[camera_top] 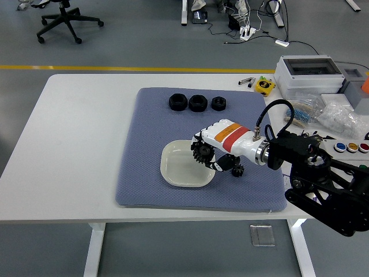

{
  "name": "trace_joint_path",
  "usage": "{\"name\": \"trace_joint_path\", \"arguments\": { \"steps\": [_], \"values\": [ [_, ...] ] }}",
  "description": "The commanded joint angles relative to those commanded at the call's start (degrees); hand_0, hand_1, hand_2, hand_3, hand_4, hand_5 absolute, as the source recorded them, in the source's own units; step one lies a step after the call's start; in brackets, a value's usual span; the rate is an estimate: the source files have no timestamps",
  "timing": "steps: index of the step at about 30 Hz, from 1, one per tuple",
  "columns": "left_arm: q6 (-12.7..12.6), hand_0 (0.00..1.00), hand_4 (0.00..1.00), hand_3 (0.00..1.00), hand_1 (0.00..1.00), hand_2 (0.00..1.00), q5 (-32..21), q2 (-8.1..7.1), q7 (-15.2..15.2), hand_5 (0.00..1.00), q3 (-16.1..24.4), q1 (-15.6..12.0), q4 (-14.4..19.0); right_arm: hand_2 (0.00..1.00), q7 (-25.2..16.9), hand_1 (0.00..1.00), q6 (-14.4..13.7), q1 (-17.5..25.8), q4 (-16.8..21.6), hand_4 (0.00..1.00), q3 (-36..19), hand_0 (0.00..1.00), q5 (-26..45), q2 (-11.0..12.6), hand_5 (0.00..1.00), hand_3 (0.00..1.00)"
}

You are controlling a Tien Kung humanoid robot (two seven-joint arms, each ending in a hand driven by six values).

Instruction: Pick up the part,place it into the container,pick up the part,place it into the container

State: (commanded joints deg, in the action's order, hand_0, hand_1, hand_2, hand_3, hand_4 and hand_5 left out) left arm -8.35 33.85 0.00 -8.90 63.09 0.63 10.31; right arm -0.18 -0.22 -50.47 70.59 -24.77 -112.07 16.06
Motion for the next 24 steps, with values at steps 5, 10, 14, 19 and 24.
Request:
{"name": "trace_joint_path", "arguments": {
  "steps": [5,10,14,19,24],
  "values": [
    [-0.3,0.863,0.539,0.607,0.816,0.848,-0.1,0.0,0.1,0.722,0.1,0.3,0.0,0.507,1.7,0.452,0.0,-3.2,-4.0,0.707,3.2,0.403,0.5,-3.3,0.062,0.618],
    [-0.5,0.863,0.539,0.607,0.816,0.848,-0.2,0.0,0.2,0.722,0.2,0.5,0.0,0.507,2.3,0.452,2.7,-4.6,-5.5,0.707,4.9,0.403,-0.7,-4.9,0.062,0.618],
    [-0.5,0.855,0.544,0.607,0.815,0.845,0.0,0.0,0.1,0.726,0.2,0.5,0.0,0.809,0.7,0.706,3.4,-4.9,-6.2,0.998,5.5,0.669,-1.5,-5.3,0.313,0.967],
    [-0.5,0.842,0.544,0.607,0.814,0.844,0.4,0.0,0.0,0.721,0.4,0.5,0.0,0.906,-0.3,0.809,3.3,-4.6,-6.1,0.998,5.1,0.818,-1.2,-4.7,0.349,0.998],
    [-0.5,0.841,0.543,0.605,0.813,0.843,0.7,0.0,-0.1,0.719,0.6,0.3,0.0,0.904,-0.8,0.817,3.4,-4.3,-5.5,0.998,3.6,0.829,-0.5,-3.4,0.375,0.998]
  ]
}}
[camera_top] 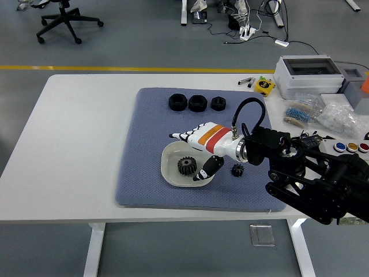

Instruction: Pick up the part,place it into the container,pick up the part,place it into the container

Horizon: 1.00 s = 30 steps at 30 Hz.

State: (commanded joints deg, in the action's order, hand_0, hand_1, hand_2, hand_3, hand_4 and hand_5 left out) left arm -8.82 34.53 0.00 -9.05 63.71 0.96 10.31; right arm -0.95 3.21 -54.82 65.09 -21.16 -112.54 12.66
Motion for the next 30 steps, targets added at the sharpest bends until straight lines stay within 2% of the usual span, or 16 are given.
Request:
{"name": "trace_joint_path", "arguments": {
  "steps": [4,5,10,11,15,17,18,29,30],
  "values": [
    [0.0,0.841,0.543,0.605,0.813,0.843,0.3,0.0,-0.1,0.719,0.3,-0.1,0.0,0.904,0.1,0.817,0.7,0.3,0.7,0.998,-1.6,0.829,-0.5,1.6,0.375,0.998],
    [0.0,0.842,0.539,0.604,0.813,0.843,0.4,0.0,-0.1,0.714,0.4,-0.1,0.0,0.783,0.0,0.736,0.9,0.5,0.7,0.998,-2.0,0.731,-0.4,2.1,0.325,0.845],
    [0.0,0.842,0.539,0.604,0.813,0.843,0.5,0.0,-0.1,0.714,0.6,-0.3,0.0,0.783,-1.9,0.736,1.1,1.5,0.3,0.998,-3.1,0.731,1.2,4.9,0.325,0.845],
    [0.0,0.841,0.536,0.603,0.813,0.842,0.6,0.0,-0.1,0.711,0.6,-0.3,0.0,0.733,-2.0,0.694,1.5,1.8,0.2,0.998,-3.2,0.693,1.3,5.3,0.264,0.756],
    [0.0,0.841,0.536,0.603,0.813,0.842,1.2,0.0,-0.2,0.711,1.2,-0.3,0.0,0.733,-1.8,0.694,2.0,3.2,-0.5,0.998,-3.4,0.693,1.4,7.0,0.264,0.756],
    [0.0,0.841,0.536,0.603,0.813,0.842,1.8,0.0,-0.2,0.711,1.8,-0.2,0.0,0.733,-1.6,0.694,2.1,3.7,-1.3,0.998,-3.4,0.693,1.4,7.4,0.264,0.756],
    [-0.1,0.828,0.535,0.601,0.812,0.842,2.0,0.0,-0.2,0.709,2.0,-0.2,0.0,0.709,-1.6,0.67,2.1,4.1,-1.7,0.977,-3.4,0.671,1.4,7.6,0.232,0.684],
    [-0.1,0.827,0.533,0.601,0.812,0.841,2.5,0.0,-0.3,0.707,2.7,0.4,0.0,0.706,-1.9,0.666,0.8,6.4,-6.7,0.933,-4.6,0.662,2.4,7.6,0.204,0.654],
    [-0.1,0.827,0.533,0.601,0.812,0.841,2.6,0.0,-0.3,0.707,2.7,0.4,0.0,0.697,-2.0,0.656,0.8,6.5,-6.8,0.876,-4.6,0.655,2.5,7.5,0.171,0.616]
  ]
}}
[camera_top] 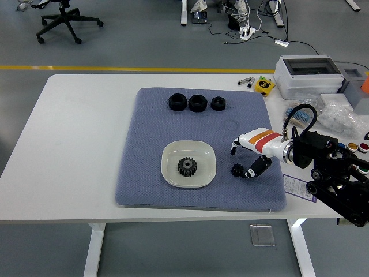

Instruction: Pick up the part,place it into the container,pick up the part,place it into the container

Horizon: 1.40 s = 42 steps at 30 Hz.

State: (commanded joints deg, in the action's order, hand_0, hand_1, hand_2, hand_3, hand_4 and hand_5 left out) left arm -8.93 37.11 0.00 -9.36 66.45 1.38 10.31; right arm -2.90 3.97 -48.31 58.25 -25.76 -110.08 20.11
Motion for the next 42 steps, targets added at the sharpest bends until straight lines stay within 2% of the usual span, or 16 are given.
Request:
{"name": "trace_joint_path", "arguments": {
  "steps": [11,12,17,18,23,24,29,30,35,36,42],
  "values": [
    [0.1,0.828,0.533,0.601,0.812,0.841,1.0,0.0,-0.3,0.706,0.9,0.1,0.0,0.691,-0.2,0.653,-0.4,0.6,0.4,0.841,0.5,0.649,0.7,-0.8,0.153,0.601],
    [0.1,0.828,0.532,0.601,0.813,0.841,1.0,0.0,-0.3,0.706,0.8,0.1,0.0,0.674,-0.2,0.652,-0.4,0.6,0.4,0.807,0.6,0.649,0.7,-0.8,0.128,0.591],
    [0.1,0.828,0.532,0.601,0.813,0.841,0.7,0.0,-0.3,0.706,0.6,0.1,0.0,0.674,-0.5,0.652,0.0,0.7,-0.5,0.807,0.9,0.649,0.8,-0.8,0.128,0.591],
    [0.2,0.828,0.531,0.599,0.812,0.841,0.7,0.0,-0.3,0.71,0.5,0.1,0.0,0.597,-0.5,0.583,0.1,0.7,-0.6,0.609,1.0,0.646,0.8,-0.7,0.019,0.554],
    [0.2,0.828,0.531,0.599,0.812,0.841,1.0,0.0,-0.3,0.71,0.8,0.2,0.0,0.597,-0.6,0.583,0.7,0.9,-0.5,0.609,1.1,0.646,0.3,-0.5,0.019,0.554],
    [0.3,0.828,0.532,0.6,0.812,0.84,1.1,0.0,-0.3,0.71,0.8,0.2,0.0,0.536,-0.7,0.511,0.7,0.9,-0.4,0.542,1.1,0.546,0.3,-0.5,0.002,0.49],
    [0.4,0.828,0.532,0.6,0.812,0.84,1.5,0.0,-0.4,0.71,1.2,0.2,0.0,0.536,-1.5,0.511,0.1,0.9,0.0,0.542,1.2,0.546,-0.2,-0.3,0.002,0.49],
    [0.4,0.829,0.532,0.599,0.811,0.84,1.6,0.0,-0.5,0.711,1.3,0.2,0.0,0.479,-1.7,0.438,0.0,0.9,0.1,0.524,1.2,0.507,-0.3,-0.2,0.002,0.465],
    [0.4,0.829,0.532,0.599,0.811,0.84,2.5,0.0,-0.6,0.711,2.0,0.2,0.0,0.479,-1.7,0.438,0.0,1.0,0.4,0.524,0.9,0.507,-0.5,-0.1,0.002,0.465],
    [0.4,0.828,0.531,0.599,0.81,0.839,2.7,0.0,-0.6,0.711,2.1,0.2,0.0,0.473,-1.6,0.429,0.2,1.0,0.4,0.559,0.8,0.499,-0.5,0.0,0.002,0.461],
    [0.5,0.829,0.531,0.6,0.81,0.837,4.1,0.0,-0.9,0.711,3.2,0.3,0.0,0.472,-1.1,0.427,1.6,1.0,0.3,0.574,-0.3,0.503,1.0,0.3,0.002,0.466]
  ]
}}
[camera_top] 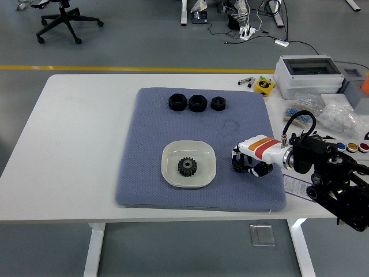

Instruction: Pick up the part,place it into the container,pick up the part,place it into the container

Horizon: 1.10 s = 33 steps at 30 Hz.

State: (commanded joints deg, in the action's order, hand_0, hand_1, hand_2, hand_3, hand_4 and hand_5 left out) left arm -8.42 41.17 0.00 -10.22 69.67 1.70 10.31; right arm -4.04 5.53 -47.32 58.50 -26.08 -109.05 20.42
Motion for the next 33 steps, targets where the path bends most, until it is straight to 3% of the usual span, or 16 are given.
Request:
{"name": "trace_joint_path", "arguments": {
  "steps": [8,17,23,24,29,30,33],
  "values": [
    [-0.1,0.829,0.531,0.6,0.81,0.837,-0.7,0.0,0.1,0.712,-0.6,0.0,0.0,0.473,0.9,0.428,0.8,-0.4,0.8,0.587,-1.9,0.5,5.8,-0.5,0.002,0.467],
    [-0.1,0.829,0.531,0.599,0.81,0.837,-0.8,0.0,0.1,0.712,-0.7,-0.1,0.0,0.475,3.4,0.429,-1.8,-3.2,6.4,0.589,-1.3,0.497,5.3,-3.6,0.002,0.468],
    [-0.1,0.829,0.531,0.598,0.809,0.836,-0.9,0.0,0.1,0.714,-0.8,-0.1,0.0,0.497,4.0,0.45,-2.8,-5.8,5.9,0.558,2.4,0.496,6.2,-7.1,0.002,0.472],
    [-0.1,0.829,0.531,0.598,0.808,0.836,-1.0,0.0,0.1,0.715,-0.9,-0.1,0.0,0.631,4.0,0.51,-2.7,-6.2,5.4,0.694,3.0,0.474,5.8,-7.7,0.065,0.564],
    [-0.2,0.829,0.531,0.598,0.808,0.836,-1.1,0.0,0.2,0.715,-1.0,0.0,0.0,0.631,4.8,0.51,-0.4,-7.6,3.1,0.694,5.4,0.474,4.7,-9.6,0.065,0.564],
    [-0.2,0.829,0.532,0.598,0.807,0.836,-1.2,0.0,0.2,0.715,-1.1,0.0,0.0,0.871,5.0,0.649,0.2,-7.6,2.9,0.879,5.7,0.558,4.8,-9.7,0.173,0.891],
    [-0.3,0.829,0.532,0.598,0.807,0.836,-1.5,0.0,0.3,0.715,-1.2,0.0,0.0,0.871,5.1,0.649,0.9,-7.5,2.6,0.879,6.2,0.558,4.7,-9.6,0.173,0.891]
  ]
}}
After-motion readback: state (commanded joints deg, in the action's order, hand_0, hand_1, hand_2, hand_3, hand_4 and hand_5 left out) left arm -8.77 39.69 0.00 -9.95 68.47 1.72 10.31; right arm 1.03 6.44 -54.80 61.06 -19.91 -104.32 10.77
